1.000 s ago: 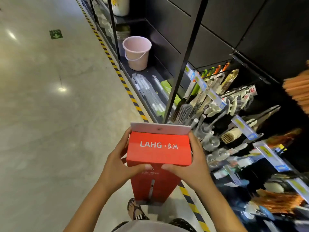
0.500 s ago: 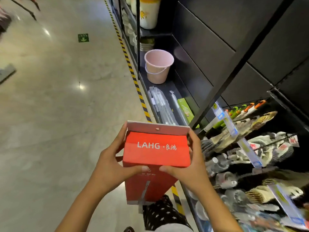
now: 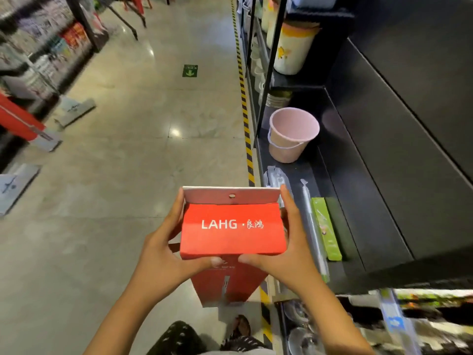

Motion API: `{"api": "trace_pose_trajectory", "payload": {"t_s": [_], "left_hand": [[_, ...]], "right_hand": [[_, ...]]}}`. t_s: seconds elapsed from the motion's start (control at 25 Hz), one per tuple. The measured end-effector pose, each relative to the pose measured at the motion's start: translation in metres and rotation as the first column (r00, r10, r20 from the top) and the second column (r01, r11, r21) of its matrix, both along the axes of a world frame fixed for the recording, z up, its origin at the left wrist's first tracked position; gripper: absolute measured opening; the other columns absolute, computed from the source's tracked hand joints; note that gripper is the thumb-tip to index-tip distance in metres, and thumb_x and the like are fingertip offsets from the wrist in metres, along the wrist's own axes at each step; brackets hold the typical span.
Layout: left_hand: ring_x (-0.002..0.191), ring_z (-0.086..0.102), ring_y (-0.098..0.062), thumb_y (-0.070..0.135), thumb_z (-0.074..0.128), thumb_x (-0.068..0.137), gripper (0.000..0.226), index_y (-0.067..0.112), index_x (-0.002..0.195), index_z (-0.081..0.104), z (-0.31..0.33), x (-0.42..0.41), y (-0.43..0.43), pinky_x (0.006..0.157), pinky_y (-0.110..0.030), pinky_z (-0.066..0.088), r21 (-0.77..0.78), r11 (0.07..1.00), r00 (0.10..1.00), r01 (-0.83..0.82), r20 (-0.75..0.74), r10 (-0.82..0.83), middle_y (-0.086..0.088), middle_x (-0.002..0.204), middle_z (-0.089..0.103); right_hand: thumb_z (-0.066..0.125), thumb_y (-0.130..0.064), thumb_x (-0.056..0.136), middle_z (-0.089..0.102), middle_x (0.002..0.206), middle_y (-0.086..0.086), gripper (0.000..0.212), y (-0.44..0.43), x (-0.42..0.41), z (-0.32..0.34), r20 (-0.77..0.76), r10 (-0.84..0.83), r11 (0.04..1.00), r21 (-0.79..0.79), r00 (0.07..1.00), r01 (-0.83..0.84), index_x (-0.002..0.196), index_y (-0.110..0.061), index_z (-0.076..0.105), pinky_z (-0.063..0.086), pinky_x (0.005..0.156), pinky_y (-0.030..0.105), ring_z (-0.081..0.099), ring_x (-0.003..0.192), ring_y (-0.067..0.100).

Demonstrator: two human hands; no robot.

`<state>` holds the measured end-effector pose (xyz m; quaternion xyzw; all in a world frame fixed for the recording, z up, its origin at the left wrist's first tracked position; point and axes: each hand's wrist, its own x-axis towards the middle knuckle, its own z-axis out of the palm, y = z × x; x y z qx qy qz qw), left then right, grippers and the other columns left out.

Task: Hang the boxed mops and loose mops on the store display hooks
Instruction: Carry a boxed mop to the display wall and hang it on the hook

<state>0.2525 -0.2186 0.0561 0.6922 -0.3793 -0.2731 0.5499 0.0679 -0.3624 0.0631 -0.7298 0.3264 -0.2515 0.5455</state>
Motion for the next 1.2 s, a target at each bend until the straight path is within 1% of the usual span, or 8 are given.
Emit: {"api": "trace_pose_trajectory", "payload": {"t_s": [0.2, 0.32, 0.48, 0.68, 0.92, 1.0, 1.08, 1.2], "left_hand": [[0.115, 0.059, 0.003, 0.058, 0.091, 0.041, 0.125, 0.063, 0.143, 0.019, -0.021, 0.047, -0.045, 0.078, -0.008, 0.052, 0.021, 1.000, 0.998, -0.015, -0.059, 0.016, 0.027, 0.128, 0.060], [0.118, 0.058, 0.003, 0.059, 0.091, 0.044, 0.126, 0.060, 0.145, 0.016, -0.037, 0.087, -0.078, 0.086, -0.010, 0.051, 0.040, 0.998, 0.996, 0.054, -0.079, -0.051, 0.027, 0.128, 0.060], [0.115, 0.060, 0.003, 0.054, 0.093, 0.047, 0.124, 0.059, 0.145, 0.019, -0.049, 0.167, -0.131, 0.081, -0.008, 0.051, 0.031, 0.989, 0.983, 0.146, -0.119, -0.142, 0.029, 0.126, 0.061], [0.114, 0.057, 0.012, 0.064, 0.089, 0.044, 0.126, 0.059, 0.146, 0.016, -0.039, 0.267, -0.181, 0.078, -0.002, 0.047, 0.035, 0.985, 0.985, 0.170, -0.045, -0.168, 0.038, 0.124, 0.057], [0.116, 0.055, 0.011, 0.064, 0.089, 0.045, 0.124, 0.060, 0.146, 0.017, -0.017, 0.351, -0.233, 0.077, -0.002, 0.048, 0.007, 0.972, 0.971, 0.236, 0.021, -0.237, 0.036, 0.128, 0.055], [0.115, 0.056, 0.011, 0.063, 0.088, 0.046, 0.123, 0.059, 0.146, 0.016, -0.012, 0.368, -0.250, 0.077, -0.003, 0.048, 0.013, 0.967, 0.966, 0.256, 0.044, -0.256, 0.035, 0.127, 0.056], [0.112, 0.058, 0.011, 0.057, 0.090, 0.046, 0.124, 0.059, 0.146, 0.018, -0.012, 0.385, -0.270, 0.077, -0.005, 0.050, 0.016, 0.967, 0.965, 0.254, 0.060, -0.254, 0.036, 0.124, 0.058], [0.107, 0.061, 0.011, 0.053, 0.090, 0.041, 0.124, 0.061, 0.144, 0.021, -0.016, 0.409, -0.300, 0.074, -0.005, 0.050, 0.034, 0.983, 0.981, 0.183, 0.059, -0.185, 0.035, 0.116, 0.063]], "right_hand": [[0.089, -0.062, 0.040, 0.039, 0.136, -0.030, 0.127, -0.049, 0.051, -0.012, -0.094, 0.018, 1.000, 0.019, 0.995, -0.016, 0.139, -0.067, 0.009, 0.052, 0.097, 0.040, 0.050, 0.121, -0.002], [0.091, -0.058, 0.042, 0.046, 0.134, -0.023, 0.125, -0.074, 0.085, -0.025, -0.099, -0.028, 0.998, 0.056, 0.995, 0.033, 0.140, -0.065, 0.014, 0.052, 0.097, 0.043, 0.054, 0.120, 0.002], [0.093, -0.054, 0.043, 0.052, 0.130, -0.020, 0.123, -0.111, 0.153, -0.031, -0.088, -0.096, 0.989, 0.105, 0.991, 0.105, 0.139, -0.065, 0.018, 0.055, 0.094, 0.040, 0.059, 0.115, 0.002], [0.088, -0.064, 0.044, 0.041, 0.133, -0.030, 0.127, -0.160, 0.248, -0.018, -0.124, -0.094, 0.994, 0.038, 0.988, 0.099, 0.143, -0.063, 0.008, 0.048, 0.100, 0.036, 0.048, 0.123, -0.005], [0.092, -0.050, 0.046, 0.050, 0.135, -0.015, 0.122, -0.193, 0.323, -0.019, -0.010, -0.157, 0.986, 0.056, 0.988, 0.157, 0.142, -0.062, 0.017, 0.052, 0.096, 0.038, 0.055, 0.122, 0.006], [0.092, -0.053, 0.043, 0.061, 0.122, -0.020, 0.105, -0.205, 0.338, -0.021, -0.004, -0.172, 0.981, 0.091, 0.985, 0.172, 0.129, -0.068, 0.032, 0.057, 0.087, 0.033, 0.062, 0.112, 0.005], [0.089, -0.062, 0.037, 0.066, 0.110, -0.024, 0.092, -0.223, 0.356, -0.022, -0.065, -0.208, 0.971, 0.108, 0.976, 0.214, 0.113, -0.074, 0.040, 0.059, 0.083, 0.035, 0.067, 0.099, 0.002], [0.089, -0.061, 0.038, 0.062, 0.118, -0.017, 0.109, -0.263, 0.385, -0.022, -0.014, -0.210, 0.977, 0.032, 0.978, 0.210, 0.126, -0.074, 0.026, 0.056, 0.084, 0.028, 0.063, 0.108, 0.004]]}}
